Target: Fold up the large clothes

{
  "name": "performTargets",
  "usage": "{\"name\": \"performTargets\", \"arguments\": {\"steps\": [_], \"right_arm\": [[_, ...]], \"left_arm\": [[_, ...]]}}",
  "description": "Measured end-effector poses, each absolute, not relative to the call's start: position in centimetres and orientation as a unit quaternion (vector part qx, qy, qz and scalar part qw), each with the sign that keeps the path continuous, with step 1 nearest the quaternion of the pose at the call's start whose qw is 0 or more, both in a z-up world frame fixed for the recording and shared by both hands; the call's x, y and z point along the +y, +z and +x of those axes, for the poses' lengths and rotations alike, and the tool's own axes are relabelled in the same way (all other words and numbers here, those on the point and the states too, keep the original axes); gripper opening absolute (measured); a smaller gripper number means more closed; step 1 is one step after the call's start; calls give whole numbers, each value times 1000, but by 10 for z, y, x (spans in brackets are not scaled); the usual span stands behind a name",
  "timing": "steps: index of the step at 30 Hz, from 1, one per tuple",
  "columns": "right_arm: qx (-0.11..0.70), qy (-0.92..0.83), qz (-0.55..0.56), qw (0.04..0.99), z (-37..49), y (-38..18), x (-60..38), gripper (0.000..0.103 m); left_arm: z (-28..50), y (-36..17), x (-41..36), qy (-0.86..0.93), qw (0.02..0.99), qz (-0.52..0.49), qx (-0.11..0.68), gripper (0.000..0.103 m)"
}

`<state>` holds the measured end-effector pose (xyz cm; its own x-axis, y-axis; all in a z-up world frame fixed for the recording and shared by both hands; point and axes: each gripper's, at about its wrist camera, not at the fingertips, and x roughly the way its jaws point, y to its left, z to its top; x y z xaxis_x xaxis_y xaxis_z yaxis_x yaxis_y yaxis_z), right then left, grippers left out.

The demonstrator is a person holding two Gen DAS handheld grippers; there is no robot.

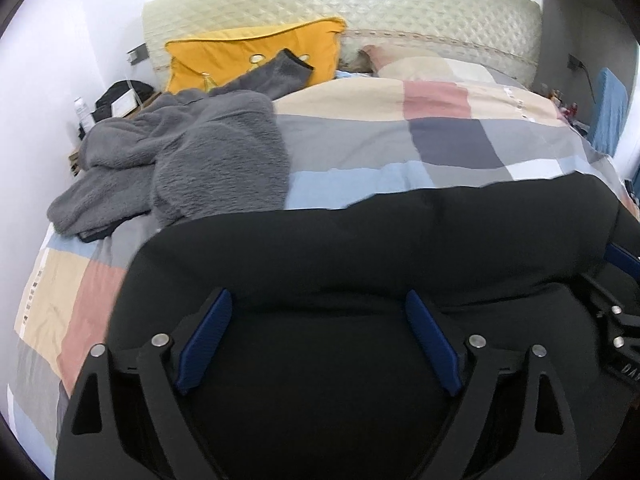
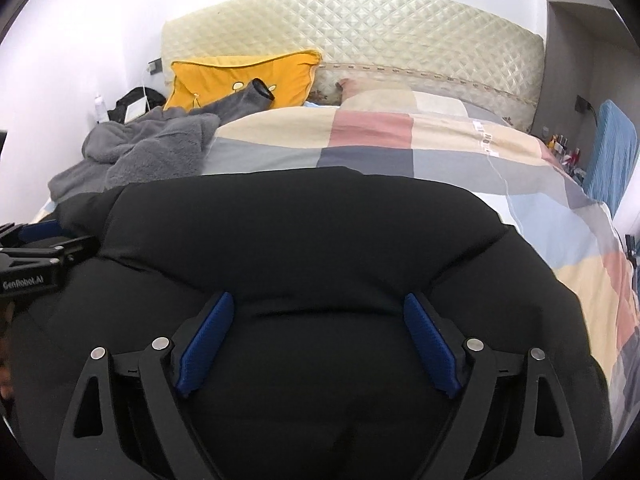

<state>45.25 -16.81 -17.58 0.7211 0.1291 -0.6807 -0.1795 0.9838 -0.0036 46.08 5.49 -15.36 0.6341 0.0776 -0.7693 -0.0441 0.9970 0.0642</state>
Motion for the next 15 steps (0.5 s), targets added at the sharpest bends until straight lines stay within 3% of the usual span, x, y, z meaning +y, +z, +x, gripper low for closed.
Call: {"name": "performTargets", "arguments": {"steps": [15], "right_arm": [[356, 48, 20, 933, 405, -158, -239, 93]], "left_arm": [[417, -155, 159, 130, 892, -22, 432, 91]]}}
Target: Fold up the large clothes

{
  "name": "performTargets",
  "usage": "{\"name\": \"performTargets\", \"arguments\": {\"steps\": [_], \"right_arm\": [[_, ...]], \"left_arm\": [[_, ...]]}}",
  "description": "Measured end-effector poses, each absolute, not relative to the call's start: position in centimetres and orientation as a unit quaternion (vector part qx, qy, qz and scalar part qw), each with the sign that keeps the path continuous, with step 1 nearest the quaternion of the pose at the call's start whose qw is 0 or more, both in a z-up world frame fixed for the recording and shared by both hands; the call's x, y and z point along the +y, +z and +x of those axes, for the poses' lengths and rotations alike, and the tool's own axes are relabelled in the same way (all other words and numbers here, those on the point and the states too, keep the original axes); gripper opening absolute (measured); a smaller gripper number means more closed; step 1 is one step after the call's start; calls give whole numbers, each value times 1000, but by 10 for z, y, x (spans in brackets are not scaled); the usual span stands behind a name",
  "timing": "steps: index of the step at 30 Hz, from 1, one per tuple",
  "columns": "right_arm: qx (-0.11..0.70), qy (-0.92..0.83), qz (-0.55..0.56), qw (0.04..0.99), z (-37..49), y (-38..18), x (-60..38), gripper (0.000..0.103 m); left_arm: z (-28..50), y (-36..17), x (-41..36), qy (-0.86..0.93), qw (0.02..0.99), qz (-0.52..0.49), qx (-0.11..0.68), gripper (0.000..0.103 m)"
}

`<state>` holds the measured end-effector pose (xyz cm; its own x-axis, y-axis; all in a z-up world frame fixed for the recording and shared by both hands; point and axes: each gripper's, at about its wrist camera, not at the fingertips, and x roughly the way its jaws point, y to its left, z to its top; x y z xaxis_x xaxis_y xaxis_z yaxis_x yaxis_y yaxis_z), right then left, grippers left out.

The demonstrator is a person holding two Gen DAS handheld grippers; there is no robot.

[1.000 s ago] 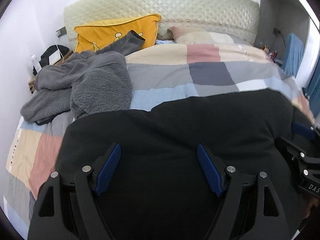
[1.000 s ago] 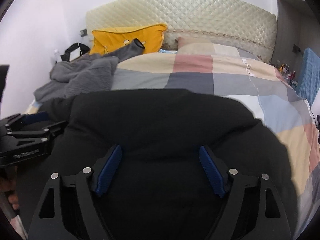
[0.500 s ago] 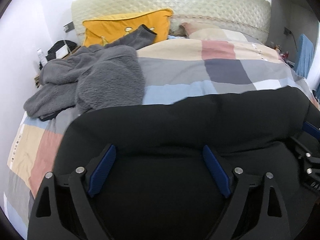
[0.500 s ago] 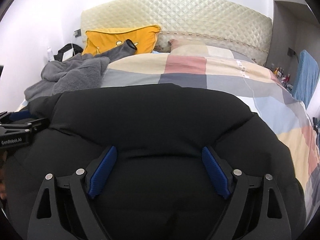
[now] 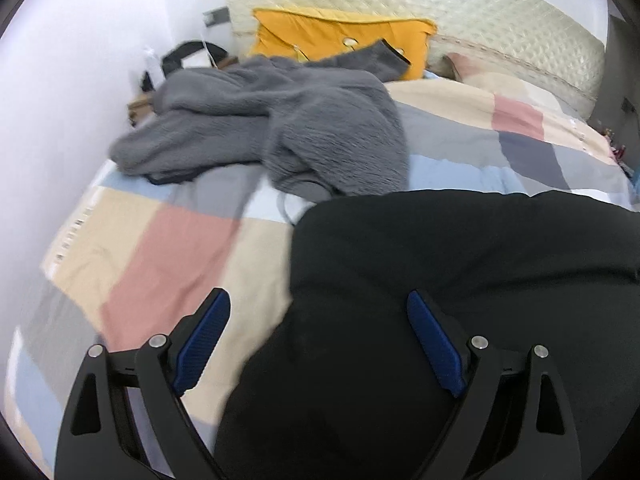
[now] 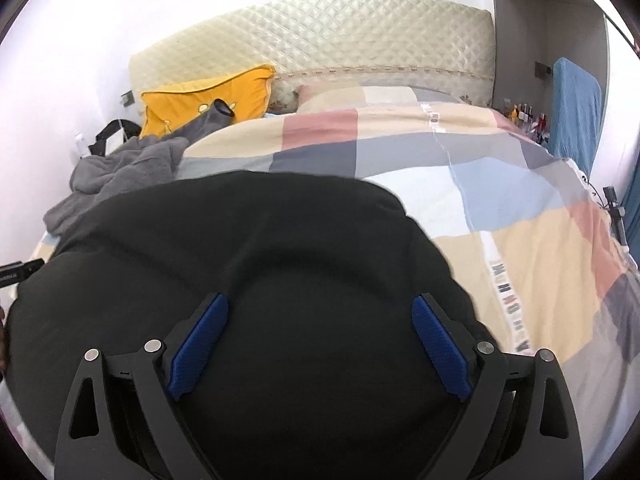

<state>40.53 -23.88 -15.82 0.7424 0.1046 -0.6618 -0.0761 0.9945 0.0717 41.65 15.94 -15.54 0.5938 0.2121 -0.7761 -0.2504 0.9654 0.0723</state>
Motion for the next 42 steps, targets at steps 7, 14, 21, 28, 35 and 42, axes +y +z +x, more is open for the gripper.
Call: {"name": "performTargets", "arguments": {"steps": [7, 14, 21, 28, 35, 42], "right_arm": [[293, 58, 40, 954, 358, -68, -246, 102], [225, 68, 42, 971, 292, 18, -242, 102], [167, 85, 10, 982, 206, 82, -211, 102], [130, 92, -14, 987, 130, 122, -194, 103], [92, 104, 33, 990, 68, 129, -200, 103], [85, 101, 46, 990, 25, 123, -197, 103]], "left_arm": [[386, -85, 154, 100, 906, -71, 406, 97], [328, 10, 108, 39, 933, -63, 351, 103], [250, 72, 65, 15, 947, -57, 316, 103], [180, 111, 38, -5, 959, -52, 278, 103], [116, 131, 18, -36, 971, -18, 236, 103], [70, 135, 19, -39, 974, -26, 222, 103]]}}
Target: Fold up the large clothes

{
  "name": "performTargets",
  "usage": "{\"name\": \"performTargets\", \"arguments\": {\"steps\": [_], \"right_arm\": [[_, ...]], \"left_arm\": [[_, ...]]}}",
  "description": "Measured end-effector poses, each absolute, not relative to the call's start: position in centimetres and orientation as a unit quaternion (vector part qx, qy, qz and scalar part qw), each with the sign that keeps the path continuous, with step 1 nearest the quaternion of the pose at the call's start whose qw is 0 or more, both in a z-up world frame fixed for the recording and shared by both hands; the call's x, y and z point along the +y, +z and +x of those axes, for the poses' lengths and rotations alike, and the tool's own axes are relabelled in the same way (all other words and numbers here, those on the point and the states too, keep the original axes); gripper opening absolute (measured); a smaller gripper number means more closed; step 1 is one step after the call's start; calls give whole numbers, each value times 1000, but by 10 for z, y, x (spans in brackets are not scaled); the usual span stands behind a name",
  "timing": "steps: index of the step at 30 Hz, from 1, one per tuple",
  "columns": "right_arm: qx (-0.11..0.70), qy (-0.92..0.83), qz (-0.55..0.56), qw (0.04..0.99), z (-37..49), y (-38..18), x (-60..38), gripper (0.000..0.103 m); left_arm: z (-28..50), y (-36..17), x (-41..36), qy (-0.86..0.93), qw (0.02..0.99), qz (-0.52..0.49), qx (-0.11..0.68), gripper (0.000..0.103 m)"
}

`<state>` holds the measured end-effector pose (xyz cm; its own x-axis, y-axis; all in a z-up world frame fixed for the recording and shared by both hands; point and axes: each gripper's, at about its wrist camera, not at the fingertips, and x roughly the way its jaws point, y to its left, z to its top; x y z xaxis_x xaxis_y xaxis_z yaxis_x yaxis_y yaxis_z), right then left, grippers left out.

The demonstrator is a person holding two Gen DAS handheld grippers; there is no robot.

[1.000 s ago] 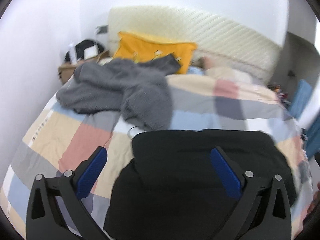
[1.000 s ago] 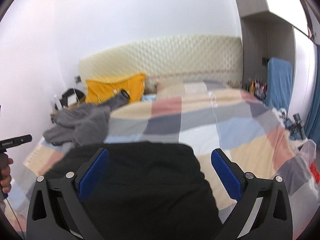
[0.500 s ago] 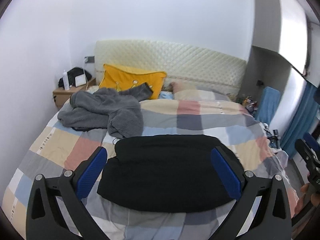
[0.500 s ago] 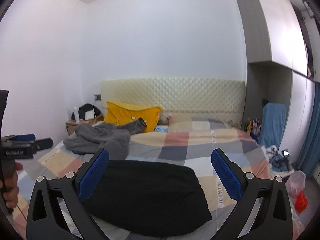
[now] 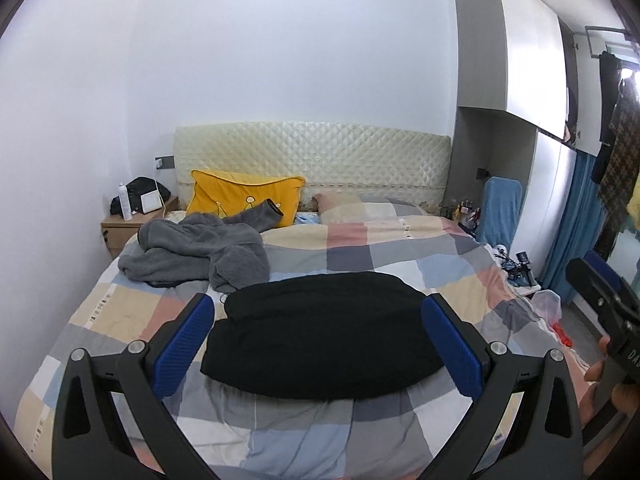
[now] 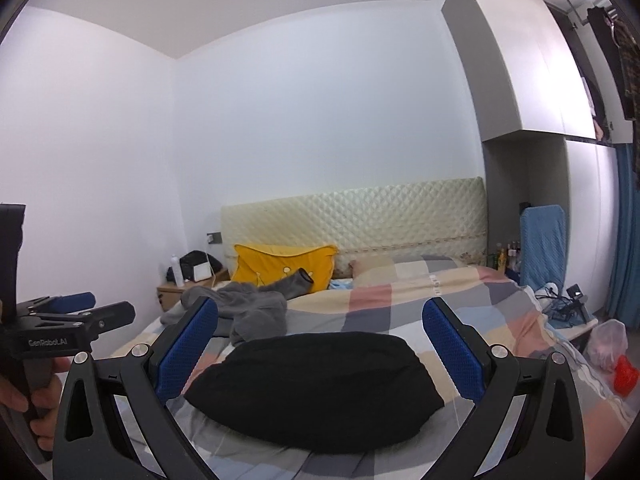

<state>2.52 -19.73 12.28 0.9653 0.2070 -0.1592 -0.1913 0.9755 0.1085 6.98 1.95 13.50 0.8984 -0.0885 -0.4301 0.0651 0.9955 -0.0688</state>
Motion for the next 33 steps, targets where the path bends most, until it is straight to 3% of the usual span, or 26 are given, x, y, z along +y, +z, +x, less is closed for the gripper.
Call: {"name": "performTargets", "arguments": {"steps": [20, 33], "right_arm": [[147, 103, 32, 983, -11, 49, -177, 103], [211, 110, 41, 970, 11, -10, -179, 103]], "left_arm": [[39, 60, 2, -48, 958, -33, 280, 103], [49, 5, 5, -9, 945, -38, 325, 103]]}}
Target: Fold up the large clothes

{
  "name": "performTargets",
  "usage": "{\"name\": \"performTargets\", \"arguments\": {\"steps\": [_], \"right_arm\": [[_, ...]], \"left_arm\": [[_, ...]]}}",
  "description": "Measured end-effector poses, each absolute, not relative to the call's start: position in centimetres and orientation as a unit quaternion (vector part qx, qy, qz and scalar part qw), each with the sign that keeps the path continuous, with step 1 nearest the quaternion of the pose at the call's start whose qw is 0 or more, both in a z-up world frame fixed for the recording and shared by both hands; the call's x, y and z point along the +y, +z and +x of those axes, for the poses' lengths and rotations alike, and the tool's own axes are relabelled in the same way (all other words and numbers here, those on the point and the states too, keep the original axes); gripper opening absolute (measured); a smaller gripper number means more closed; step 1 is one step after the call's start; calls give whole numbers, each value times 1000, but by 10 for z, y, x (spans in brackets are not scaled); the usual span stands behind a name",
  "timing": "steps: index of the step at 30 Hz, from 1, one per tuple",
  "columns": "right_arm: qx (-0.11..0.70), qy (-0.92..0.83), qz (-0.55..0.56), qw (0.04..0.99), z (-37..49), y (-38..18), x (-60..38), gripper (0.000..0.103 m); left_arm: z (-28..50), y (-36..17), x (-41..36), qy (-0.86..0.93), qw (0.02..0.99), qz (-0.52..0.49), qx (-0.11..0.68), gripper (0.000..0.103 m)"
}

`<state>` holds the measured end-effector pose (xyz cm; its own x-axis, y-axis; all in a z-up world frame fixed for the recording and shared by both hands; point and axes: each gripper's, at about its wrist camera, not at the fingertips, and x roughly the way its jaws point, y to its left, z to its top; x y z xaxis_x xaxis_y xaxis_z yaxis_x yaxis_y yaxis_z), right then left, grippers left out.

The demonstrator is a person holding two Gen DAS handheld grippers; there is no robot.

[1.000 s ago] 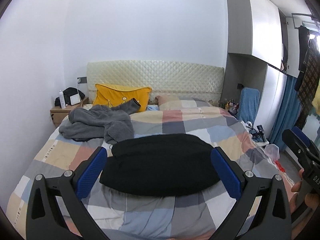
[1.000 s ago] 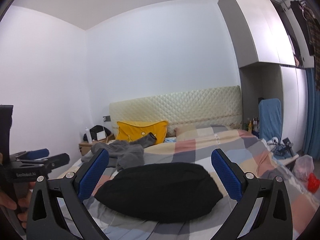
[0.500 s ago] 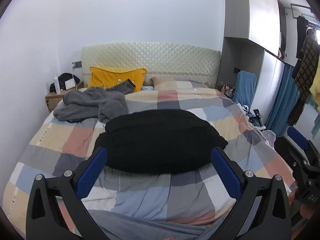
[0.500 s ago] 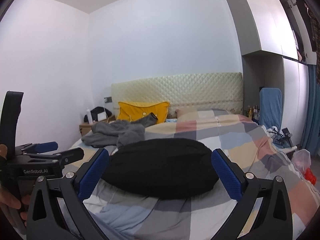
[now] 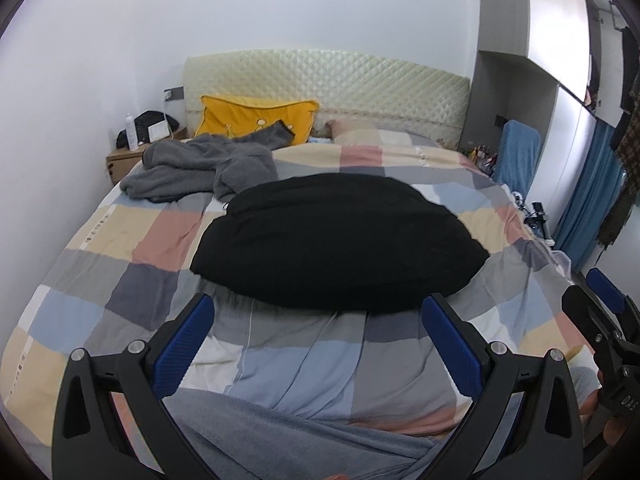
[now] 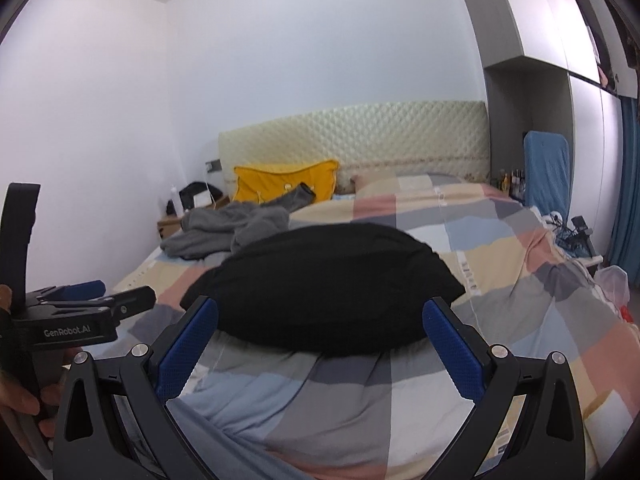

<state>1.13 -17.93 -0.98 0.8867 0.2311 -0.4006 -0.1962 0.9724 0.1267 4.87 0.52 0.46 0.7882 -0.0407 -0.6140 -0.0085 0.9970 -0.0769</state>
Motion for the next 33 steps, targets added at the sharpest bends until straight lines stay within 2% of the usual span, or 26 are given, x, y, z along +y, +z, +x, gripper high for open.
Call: {"name": "performTargets", "arguments": {"steps": [10, 33], "right_arm": [[250, 108, 47, 961, 30, -34, -186, 103], [249, 91, 29, 964, 33, -37, -190, 103]], "left_arm": [[59, -17, 5, 5, 936, -39, 351, 103], [56, -21, 7, 5, 934, -63, 351, 103]]}}
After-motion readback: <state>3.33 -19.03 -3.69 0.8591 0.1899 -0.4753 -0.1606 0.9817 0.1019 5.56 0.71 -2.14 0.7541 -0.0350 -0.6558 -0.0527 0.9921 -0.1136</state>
